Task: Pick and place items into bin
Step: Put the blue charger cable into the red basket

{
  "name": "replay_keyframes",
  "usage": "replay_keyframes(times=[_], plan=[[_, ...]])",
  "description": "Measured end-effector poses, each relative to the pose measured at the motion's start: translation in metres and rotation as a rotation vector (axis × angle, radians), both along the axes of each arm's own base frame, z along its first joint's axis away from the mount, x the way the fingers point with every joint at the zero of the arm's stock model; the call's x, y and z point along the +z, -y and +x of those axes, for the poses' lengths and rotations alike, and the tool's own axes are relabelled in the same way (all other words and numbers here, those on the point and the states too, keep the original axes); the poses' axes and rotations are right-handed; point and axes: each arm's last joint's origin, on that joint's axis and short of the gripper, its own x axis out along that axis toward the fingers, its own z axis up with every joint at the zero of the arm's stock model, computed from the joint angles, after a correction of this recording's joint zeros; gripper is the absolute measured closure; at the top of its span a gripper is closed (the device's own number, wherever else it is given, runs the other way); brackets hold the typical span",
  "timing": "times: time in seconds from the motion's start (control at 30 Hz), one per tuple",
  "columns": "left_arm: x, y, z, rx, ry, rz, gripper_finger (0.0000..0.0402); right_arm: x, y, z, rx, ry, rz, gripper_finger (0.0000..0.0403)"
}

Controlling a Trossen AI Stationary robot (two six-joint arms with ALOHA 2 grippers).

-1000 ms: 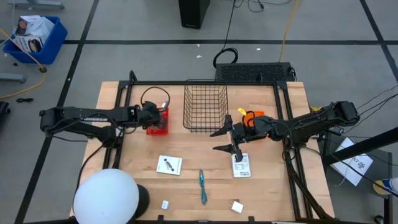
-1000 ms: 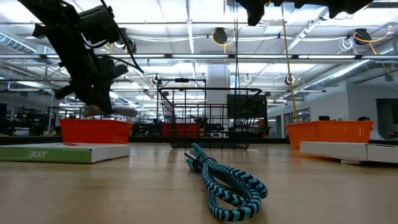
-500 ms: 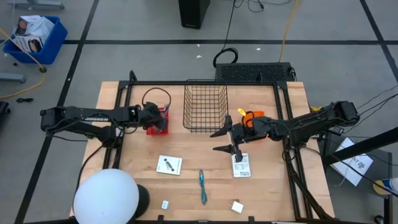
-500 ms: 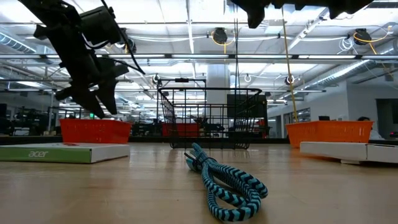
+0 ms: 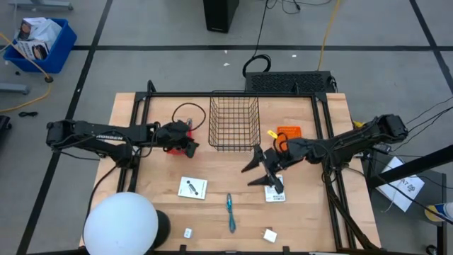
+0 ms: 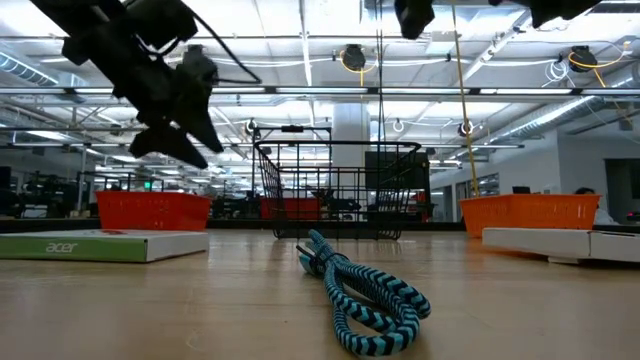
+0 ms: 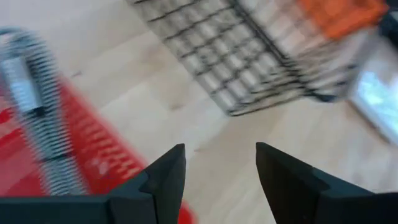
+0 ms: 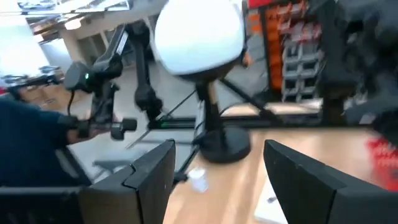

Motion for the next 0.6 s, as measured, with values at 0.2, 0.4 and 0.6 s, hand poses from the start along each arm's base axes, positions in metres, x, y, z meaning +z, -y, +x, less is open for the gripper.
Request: replay_keyframes(times=[0.2,0.4,0.6], plan=[[0.008,0.012,0.008,-0.090,0.098,0.048,0.0202,-0.004,-0.012,-0.001,0.000,-0.048,0.058,0.0167],[0.011,0.022,0.011,-0.165,0.128,0.086,0.0201,-0.023,-0.015,0.002,-0.230,-0.218,0.105,0.0167],[0.012,0.031,0.012,-0.218,0.143,0.102,0.0201,-0.033,-0.027,0.015,-0.298,-0.327,0.102,0.0167]])
